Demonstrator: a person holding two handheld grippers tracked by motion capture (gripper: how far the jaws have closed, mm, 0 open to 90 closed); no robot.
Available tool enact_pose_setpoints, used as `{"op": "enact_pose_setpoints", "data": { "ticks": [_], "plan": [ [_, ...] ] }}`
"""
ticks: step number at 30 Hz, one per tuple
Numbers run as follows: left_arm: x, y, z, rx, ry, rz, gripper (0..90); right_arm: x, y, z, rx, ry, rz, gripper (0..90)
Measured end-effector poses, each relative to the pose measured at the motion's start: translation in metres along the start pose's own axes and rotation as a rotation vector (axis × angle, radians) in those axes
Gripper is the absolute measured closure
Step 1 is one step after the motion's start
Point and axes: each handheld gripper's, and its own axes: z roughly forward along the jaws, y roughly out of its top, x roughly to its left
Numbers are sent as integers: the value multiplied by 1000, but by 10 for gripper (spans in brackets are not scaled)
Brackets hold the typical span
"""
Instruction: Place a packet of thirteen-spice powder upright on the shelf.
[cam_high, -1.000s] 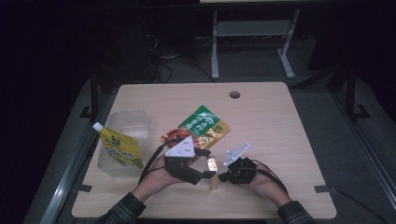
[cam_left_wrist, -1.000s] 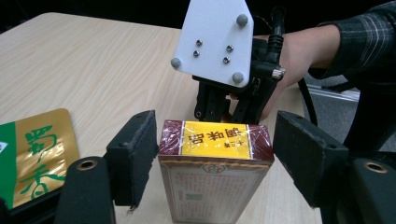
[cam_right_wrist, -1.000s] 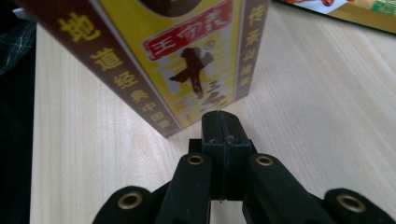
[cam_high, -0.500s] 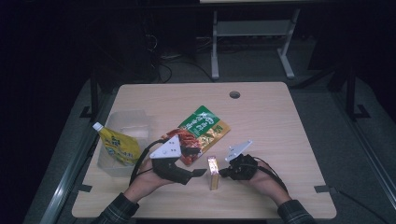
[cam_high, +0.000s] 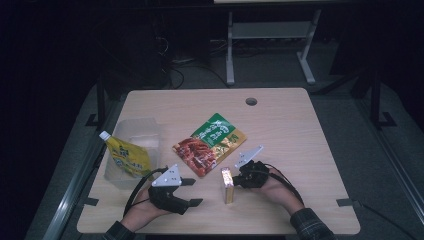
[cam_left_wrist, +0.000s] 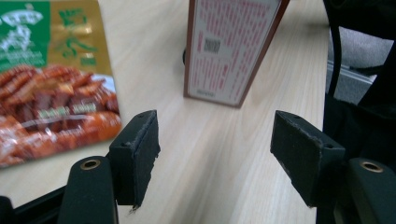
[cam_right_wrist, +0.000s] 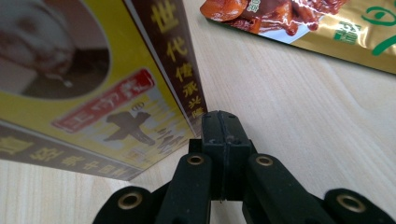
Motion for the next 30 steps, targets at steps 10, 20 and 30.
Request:
{"op": "enact_pose_setpoints", "data": {
  "ticks": [10, 20, 30],
  "plan": [
    [-5, 4, 29, 63, -54, 53, 502, -1, 3, 7, -1, 15, -1, 900],
    [-12, 15, 62, 77, -115, 68, 897, -1, 9, 10, 3, 18, -8, 900],
    [-16, 19, 75, 50, -118, 60, 897, -1, 12, 14, 2, 32, -29, 900]
  ]
}}
